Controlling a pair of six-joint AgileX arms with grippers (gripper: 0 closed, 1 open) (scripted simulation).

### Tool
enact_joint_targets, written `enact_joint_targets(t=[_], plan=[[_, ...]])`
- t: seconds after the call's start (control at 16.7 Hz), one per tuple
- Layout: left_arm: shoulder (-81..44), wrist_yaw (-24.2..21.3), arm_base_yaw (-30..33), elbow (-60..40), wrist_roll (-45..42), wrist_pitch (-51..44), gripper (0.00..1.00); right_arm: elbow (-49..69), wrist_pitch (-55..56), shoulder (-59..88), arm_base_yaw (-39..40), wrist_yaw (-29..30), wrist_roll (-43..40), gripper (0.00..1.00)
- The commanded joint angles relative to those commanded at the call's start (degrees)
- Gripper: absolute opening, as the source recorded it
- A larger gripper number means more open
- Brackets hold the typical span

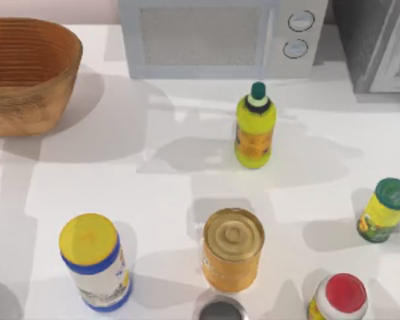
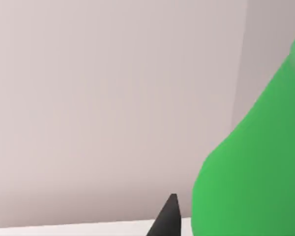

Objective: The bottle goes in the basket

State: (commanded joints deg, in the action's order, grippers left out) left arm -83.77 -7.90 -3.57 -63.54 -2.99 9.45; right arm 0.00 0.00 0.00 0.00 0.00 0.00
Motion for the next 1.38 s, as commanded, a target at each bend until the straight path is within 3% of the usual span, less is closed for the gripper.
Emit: enact_joint_targets(t=[0.42,0.84,1.14,1.38], plan=[[0.21,1.52,-1.25,-0.74,0.43,-1.75,0.0,0.0,0.0,0.0,0.0,0.0,0.0,1.0],[-10.41,2.02,-0.81,-2.28,0.65,7.33,0.0,0.0,0.0,0.0,0.0,0.0,0.0,1.0],[-11.39,2.14,-0.71,-2.39,0.75,8.39,0.0,0.0,0.0,0.0,0.0,0.0,0.0,1.0],[-11.39,2.14,-0.71,-2.39,0.75,8.39,0.3,0.0,0.0,0.0,0.0,0.0,0.0,1.0]])
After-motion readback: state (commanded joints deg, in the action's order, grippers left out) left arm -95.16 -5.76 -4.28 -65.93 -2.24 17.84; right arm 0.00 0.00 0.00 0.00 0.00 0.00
